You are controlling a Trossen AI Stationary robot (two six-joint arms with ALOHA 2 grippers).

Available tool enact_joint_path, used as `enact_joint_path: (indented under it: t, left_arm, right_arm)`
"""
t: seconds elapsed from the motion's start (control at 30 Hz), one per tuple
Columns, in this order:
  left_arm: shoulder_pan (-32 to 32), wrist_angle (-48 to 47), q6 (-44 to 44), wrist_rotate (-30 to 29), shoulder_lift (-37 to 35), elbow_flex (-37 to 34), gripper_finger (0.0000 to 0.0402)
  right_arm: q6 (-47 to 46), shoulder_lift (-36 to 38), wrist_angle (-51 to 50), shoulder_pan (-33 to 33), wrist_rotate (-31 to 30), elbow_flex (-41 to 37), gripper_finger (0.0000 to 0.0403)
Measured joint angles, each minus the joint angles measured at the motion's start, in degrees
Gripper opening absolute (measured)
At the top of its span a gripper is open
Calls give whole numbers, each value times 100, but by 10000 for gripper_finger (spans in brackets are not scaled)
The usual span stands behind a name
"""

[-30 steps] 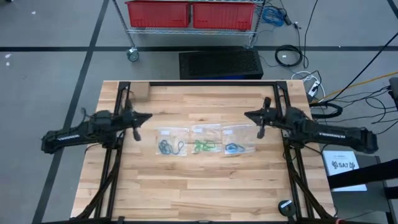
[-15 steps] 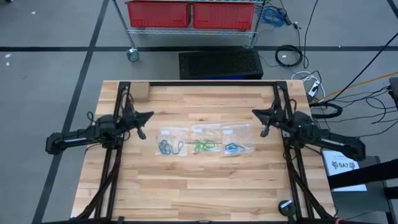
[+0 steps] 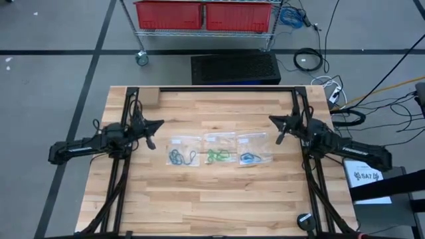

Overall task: Sort rubber bands
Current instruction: Return to Home Position

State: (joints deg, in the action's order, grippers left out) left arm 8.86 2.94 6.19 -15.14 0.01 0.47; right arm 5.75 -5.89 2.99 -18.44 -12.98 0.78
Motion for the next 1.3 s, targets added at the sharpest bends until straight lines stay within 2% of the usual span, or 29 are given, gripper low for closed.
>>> enact_joint_path:
  t: [0.23,0.43,1.3]
  left_arm:
    - [0,-3,-88,0,63,-2,18]
    - [0,-4,-425,-2,97,-2,19]
    - [0,-7,-427,-7,98,-4,20]
  right_arm:
    - [22,-61,-18,0,-46,0,0]
    - [-684,-61,-22,0,-45,0,0]
    - [-659,-61,-22,0,-43,0,0]
